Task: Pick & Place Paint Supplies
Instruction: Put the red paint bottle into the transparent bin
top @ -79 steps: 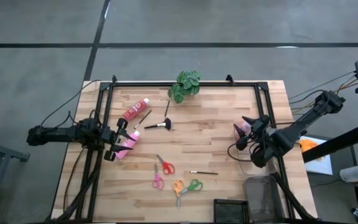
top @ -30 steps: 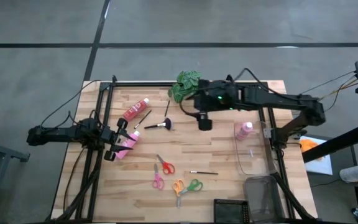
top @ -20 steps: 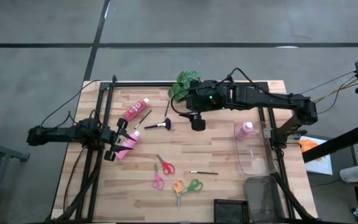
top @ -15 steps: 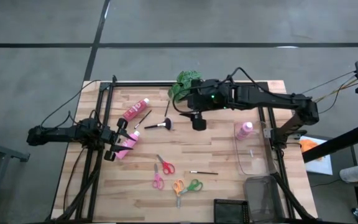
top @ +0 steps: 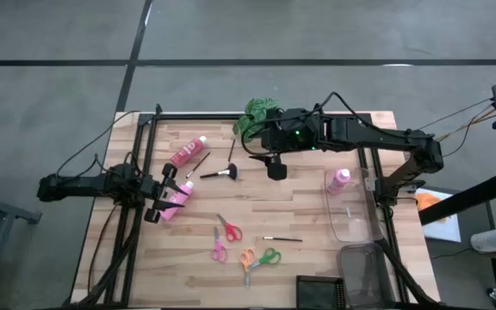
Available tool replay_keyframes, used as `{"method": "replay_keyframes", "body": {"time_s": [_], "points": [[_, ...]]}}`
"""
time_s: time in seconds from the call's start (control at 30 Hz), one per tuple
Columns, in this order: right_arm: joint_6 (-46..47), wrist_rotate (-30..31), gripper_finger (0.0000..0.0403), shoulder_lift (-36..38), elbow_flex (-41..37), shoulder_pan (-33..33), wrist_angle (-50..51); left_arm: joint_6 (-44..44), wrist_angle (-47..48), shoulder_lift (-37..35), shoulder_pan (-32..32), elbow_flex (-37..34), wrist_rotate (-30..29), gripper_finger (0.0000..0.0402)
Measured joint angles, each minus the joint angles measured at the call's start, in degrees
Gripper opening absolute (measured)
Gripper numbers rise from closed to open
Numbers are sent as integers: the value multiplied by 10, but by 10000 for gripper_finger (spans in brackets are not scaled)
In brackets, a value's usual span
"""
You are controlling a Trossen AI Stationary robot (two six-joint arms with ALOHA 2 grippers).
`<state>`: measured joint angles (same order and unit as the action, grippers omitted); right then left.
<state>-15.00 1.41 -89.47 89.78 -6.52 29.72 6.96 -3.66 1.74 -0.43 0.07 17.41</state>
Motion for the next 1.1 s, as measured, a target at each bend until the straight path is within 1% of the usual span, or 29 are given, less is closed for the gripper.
{"method": "replay_keyframes", "body": {"time_s": [0.27,0.37,0.4,0.43,0.5,0.63,0.67,0.7,0.83,0.9,0.97,1.03,1.1], "points": [[0,0,274,0,0,0,0,0,0,0,0,0,-3,169],[0,0,274,0,0,0,0,-10,1,0,0,0,-50,169],[0,0,274,0,0,0,0,-37,-1,0,0,0,-64,169],[0,0,274,0,0,0,0,-88,-6,0,0,0,-72,169],[0,0,274,0,0,0,0,-213,-27,-1,0,0,-77,169],[0,0,274,0,0,0,0,-368,-87,0,2,1,-133,169],[0,0,274,0,0,0,0,-404,-78,0,2,6,-148,169],[0,0,274,0,0,0,0,-419,-57,3,2,15,-160,169],[0,0,274,0,0,0,0,-419,47,46,2,81,-168,169],[0,0,274,0,0,0,0,-420,96,85,6,122,-177,169],[0,0,274,0,0,0,0,-450,142,131,20,173,-211,169],[0,0,274,0,0,0,0,-469,213,181,43,226,-245,169],[0,0,274,0,0,0,0,-430,275,237,73,278,-245,169]]}}
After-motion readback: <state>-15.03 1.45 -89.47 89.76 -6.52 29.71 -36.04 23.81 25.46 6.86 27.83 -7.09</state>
